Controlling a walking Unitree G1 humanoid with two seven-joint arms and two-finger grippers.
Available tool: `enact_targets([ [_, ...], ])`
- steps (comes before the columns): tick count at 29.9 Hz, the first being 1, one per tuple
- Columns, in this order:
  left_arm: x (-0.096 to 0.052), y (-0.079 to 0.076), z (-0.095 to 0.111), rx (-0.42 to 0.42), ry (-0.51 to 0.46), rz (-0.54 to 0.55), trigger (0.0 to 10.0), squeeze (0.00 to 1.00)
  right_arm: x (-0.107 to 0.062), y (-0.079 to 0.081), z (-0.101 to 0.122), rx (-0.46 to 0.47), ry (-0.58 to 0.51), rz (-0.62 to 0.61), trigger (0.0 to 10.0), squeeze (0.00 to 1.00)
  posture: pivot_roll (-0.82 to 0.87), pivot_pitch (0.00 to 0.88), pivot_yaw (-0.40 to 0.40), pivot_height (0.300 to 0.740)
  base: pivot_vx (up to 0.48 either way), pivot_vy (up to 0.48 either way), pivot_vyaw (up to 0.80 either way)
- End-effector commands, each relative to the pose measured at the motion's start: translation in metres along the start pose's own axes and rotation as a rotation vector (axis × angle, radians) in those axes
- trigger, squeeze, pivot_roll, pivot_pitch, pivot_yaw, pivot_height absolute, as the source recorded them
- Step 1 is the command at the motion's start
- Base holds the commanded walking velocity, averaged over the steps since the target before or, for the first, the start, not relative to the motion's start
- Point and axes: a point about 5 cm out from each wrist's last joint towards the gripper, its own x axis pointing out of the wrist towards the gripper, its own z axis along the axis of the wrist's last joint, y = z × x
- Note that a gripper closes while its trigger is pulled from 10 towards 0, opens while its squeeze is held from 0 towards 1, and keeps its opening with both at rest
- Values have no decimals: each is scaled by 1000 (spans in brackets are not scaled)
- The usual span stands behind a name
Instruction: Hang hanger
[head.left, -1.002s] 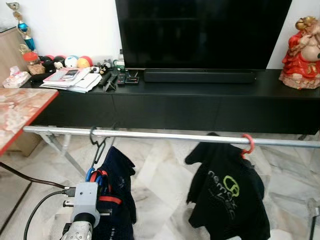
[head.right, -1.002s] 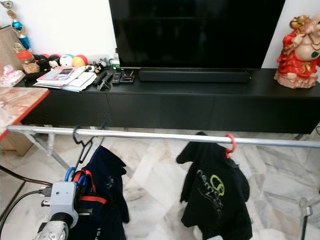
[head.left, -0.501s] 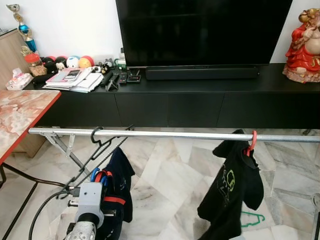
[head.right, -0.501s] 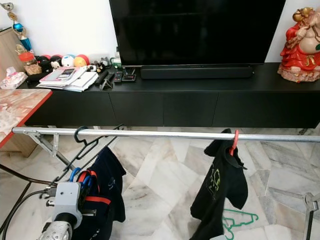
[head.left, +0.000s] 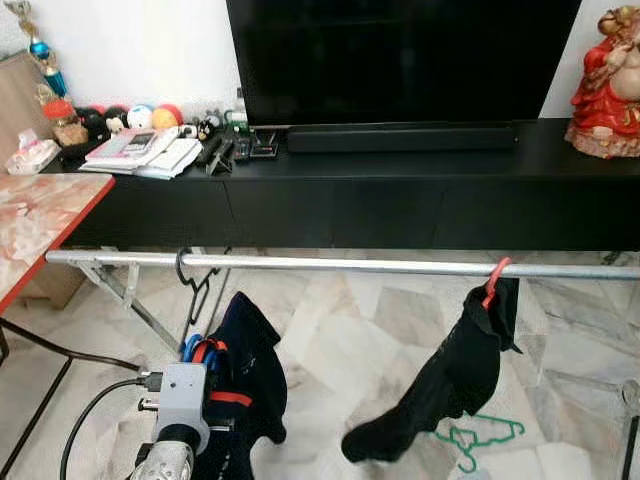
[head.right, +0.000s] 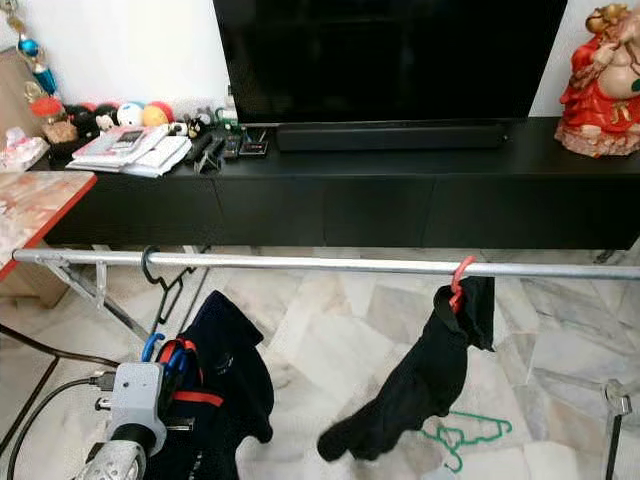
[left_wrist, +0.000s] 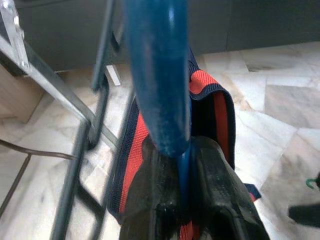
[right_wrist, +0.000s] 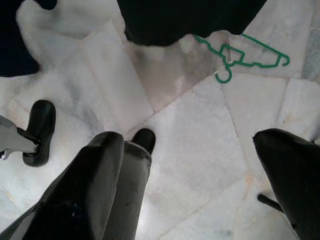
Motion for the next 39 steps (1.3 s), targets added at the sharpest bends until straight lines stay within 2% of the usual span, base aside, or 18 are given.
enact_targets([
  [1,0,1,5,6,-27,2,10000,0,-1,1,-4,1,8,2,10000,0,37,37,50,740,-285,0,0],
  [28,3,2,9,7,-41,9,10000,0,-1,2,-4,-6,10,8,10000,0,41,37,50,740,-285,0,0],
  [39,4,5,9,-8,-31,34,10000,0,0,2,-3,-12,11,9,10000,0,42,38,51,740,0,0,0],
])
